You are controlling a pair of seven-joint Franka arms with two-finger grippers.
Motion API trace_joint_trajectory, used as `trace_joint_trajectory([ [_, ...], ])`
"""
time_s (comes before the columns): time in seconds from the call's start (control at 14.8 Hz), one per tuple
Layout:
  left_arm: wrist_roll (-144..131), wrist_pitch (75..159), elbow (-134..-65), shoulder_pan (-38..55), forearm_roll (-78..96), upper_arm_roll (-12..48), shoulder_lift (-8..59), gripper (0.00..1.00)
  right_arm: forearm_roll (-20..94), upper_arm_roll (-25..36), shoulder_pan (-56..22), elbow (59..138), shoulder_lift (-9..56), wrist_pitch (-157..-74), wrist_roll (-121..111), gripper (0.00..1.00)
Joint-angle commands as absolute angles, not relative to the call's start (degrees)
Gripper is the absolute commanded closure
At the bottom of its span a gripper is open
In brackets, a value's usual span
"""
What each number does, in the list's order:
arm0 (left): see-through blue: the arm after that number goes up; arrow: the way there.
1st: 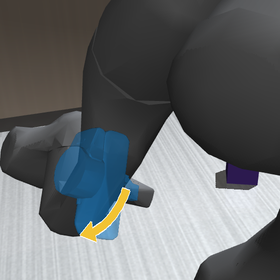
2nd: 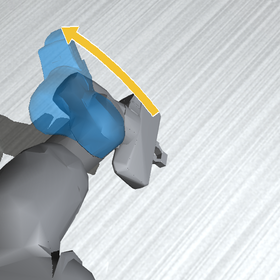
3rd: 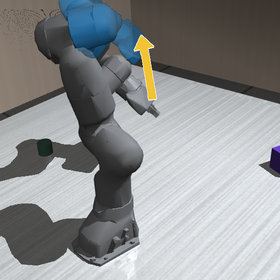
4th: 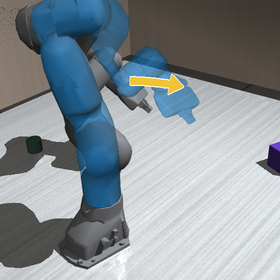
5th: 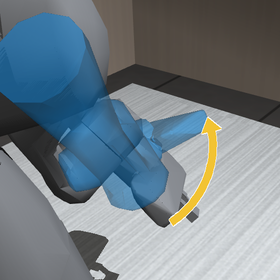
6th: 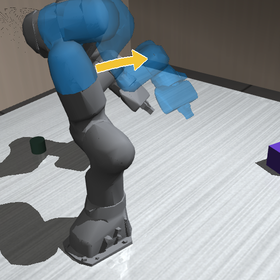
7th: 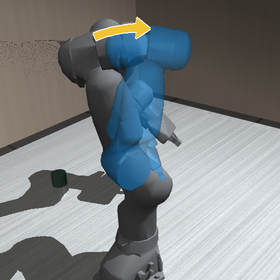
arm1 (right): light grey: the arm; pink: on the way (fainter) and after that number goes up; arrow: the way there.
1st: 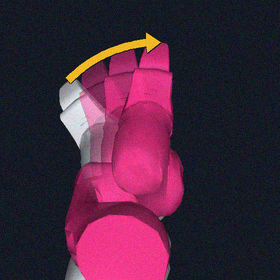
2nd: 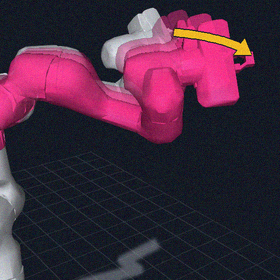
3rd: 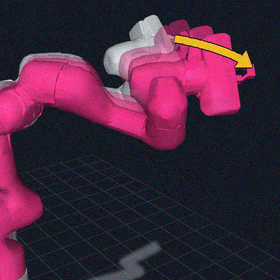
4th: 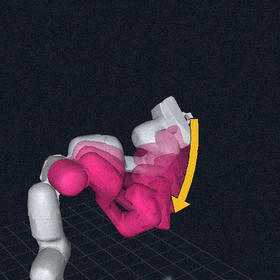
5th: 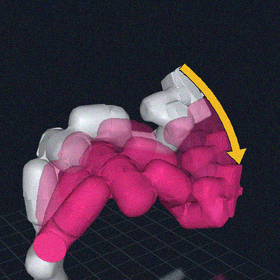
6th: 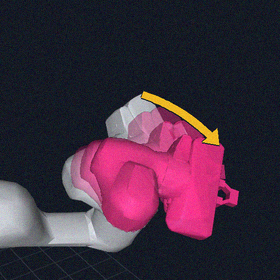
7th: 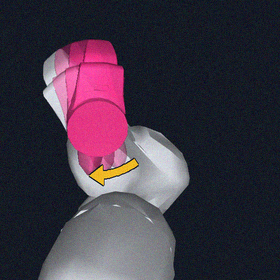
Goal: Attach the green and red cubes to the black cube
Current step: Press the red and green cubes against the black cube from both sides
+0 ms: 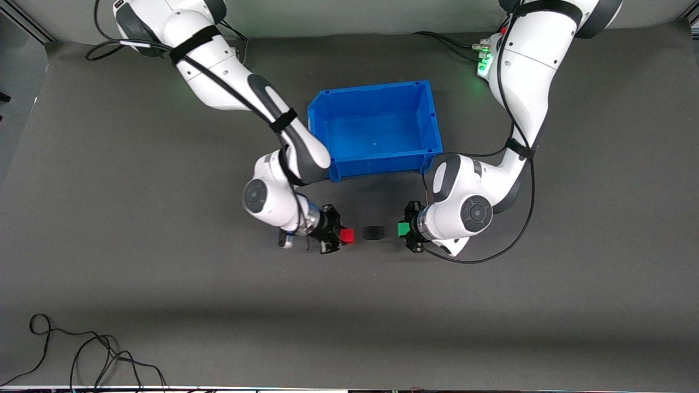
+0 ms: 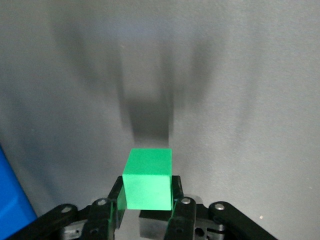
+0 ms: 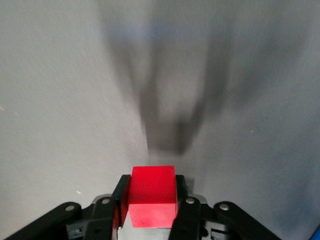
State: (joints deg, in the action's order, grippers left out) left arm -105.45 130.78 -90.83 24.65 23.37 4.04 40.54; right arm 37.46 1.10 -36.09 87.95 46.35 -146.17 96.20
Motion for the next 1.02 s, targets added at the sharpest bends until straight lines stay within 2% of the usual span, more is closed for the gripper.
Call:
trace_joint_trajectory([
  [0.0, -108.6, 133.7, -90.0, 27.0, 23.6, 3.2, 41.9, 1.0, 35.5, 1.8, -38.4, 83.9, 49.1, -146.2, 97.6, 0.8],
  [0.2, -110.2, 138.2, -89.9, 27.3, 23.6, 3.2, 43.2, 1.0, 34.1, 1.8, -38.8, 83.4, 50.3, -146.2, 97.5, 0.8],
  [0.95, -111.0, 138.5, -89.8, 29.4, 23.9, 4.0, 43.8, 1.0, 33.5, 1.8, -40.5, 81.8, 51.8, -146.2, 98.6, 0.8],
])
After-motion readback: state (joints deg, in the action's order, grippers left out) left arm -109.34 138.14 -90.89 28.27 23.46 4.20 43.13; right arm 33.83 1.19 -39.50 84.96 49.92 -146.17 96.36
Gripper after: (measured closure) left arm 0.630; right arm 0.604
